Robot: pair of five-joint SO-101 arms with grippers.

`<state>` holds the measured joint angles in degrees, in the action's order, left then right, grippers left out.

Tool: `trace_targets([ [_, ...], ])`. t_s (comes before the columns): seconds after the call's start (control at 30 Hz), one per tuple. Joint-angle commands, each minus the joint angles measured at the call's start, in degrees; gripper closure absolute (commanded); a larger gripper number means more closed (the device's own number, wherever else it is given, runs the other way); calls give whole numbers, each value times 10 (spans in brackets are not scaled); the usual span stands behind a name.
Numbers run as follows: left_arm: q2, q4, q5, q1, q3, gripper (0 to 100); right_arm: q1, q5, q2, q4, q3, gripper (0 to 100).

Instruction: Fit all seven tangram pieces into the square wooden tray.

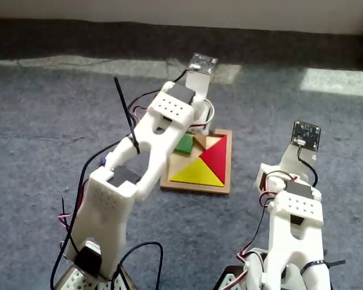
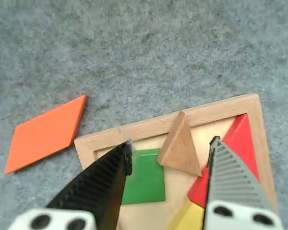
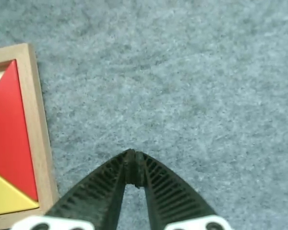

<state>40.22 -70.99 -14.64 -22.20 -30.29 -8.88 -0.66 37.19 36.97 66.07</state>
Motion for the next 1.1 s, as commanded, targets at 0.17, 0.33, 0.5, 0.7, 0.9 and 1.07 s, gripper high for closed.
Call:
trace_targets([
  [0.17, 44, 8, 42, 31, -94, 748, -7, 1, 22, -10, -6, 989],
  [0.33, 71, 7, 46, 23, -125, 748, -7, 1, 22, -10, -5, 989],
  [0.5, 71, 7, 46, 21, -130, 748, -7, 1, 22, -10, -5, 989],
  [0.7, 54, -31, 45, 15, -147, 748, -7, 1, 23, -10, -6, 989],
  [0.9, 52, -36, 45, -26, -158, 748, -7, 1, 23, -10, -7, 989],
  [1.07, 81, -15, 45, -22, -159, 748, -7, 1, 22, -10, -7, 989],
])
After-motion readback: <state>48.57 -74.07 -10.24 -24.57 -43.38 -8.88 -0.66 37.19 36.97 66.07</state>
